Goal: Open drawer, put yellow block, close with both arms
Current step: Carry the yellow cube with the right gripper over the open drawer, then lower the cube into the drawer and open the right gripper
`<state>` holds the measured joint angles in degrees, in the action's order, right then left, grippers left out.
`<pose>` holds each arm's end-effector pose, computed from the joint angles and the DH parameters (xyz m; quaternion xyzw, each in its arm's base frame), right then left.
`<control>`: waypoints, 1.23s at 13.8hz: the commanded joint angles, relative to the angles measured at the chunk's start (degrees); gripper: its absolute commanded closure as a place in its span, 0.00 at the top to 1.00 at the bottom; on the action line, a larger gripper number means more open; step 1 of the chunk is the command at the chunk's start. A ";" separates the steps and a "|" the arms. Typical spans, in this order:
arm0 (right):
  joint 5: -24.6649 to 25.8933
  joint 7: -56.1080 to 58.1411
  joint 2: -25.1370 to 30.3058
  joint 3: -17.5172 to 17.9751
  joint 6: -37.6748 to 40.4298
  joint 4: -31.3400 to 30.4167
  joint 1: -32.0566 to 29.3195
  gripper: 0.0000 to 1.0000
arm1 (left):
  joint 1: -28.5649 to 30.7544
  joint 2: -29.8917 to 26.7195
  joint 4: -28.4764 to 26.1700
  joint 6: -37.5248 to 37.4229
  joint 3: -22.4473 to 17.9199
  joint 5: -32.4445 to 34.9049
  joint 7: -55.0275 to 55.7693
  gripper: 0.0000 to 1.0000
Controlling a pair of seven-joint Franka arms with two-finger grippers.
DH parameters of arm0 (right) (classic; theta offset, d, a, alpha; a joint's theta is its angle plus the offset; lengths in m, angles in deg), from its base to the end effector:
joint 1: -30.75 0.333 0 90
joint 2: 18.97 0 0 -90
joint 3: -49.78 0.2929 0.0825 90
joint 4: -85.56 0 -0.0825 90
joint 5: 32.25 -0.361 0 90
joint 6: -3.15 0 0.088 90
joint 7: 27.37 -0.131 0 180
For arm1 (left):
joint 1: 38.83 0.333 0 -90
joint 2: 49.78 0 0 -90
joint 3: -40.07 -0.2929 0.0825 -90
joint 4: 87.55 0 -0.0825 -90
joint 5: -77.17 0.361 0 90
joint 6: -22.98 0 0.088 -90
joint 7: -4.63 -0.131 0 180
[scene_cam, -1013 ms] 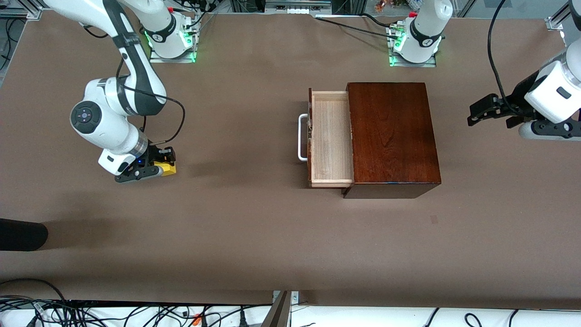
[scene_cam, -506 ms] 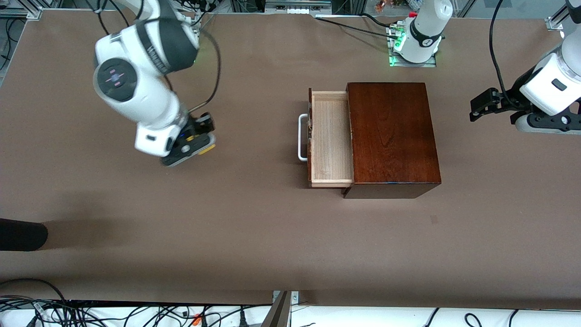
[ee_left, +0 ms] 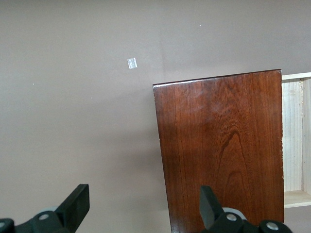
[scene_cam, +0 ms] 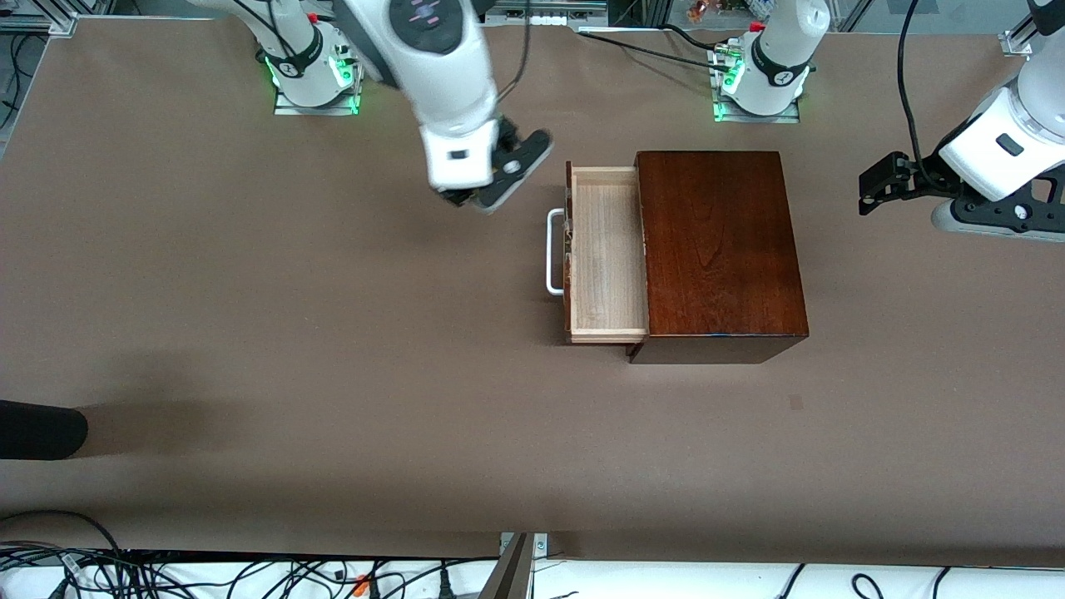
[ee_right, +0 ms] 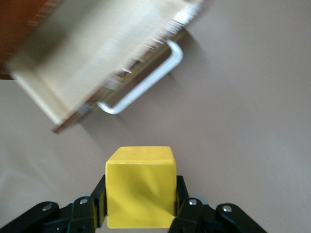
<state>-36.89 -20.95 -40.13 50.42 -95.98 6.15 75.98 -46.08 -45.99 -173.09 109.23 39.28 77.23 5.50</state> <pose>0.4378 0.4633 0.4585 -0.9000 -0.4337 0.0259 0.0352 0.5391 -0.0611 0.5710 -0.9985 0.0487 0.0268 0.0027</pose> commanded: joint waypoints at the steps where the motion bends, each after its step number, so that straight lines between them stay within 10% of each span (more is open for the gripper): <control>1: 3.64 1.49 -11.15 -0.91 1.31 14.86 5.55 0.19 | 0.13 -1.51 -1.21 -0.38 0.09 1.00 -1.31 1.00; 17: 12.80 16.87 -23.13 -0.99 -18.54 14.73 10.58 0.19 | -0.05 -0.27 -0.42 0.41 0.00 0.91 -1.22 1.00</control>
<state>-25.90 -5.33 -62.54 49.73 -112.22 21.96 85.94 -46.09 -45.94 -173.22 109.31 39.36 77.23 5.44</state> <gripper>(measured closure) 0.449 0.000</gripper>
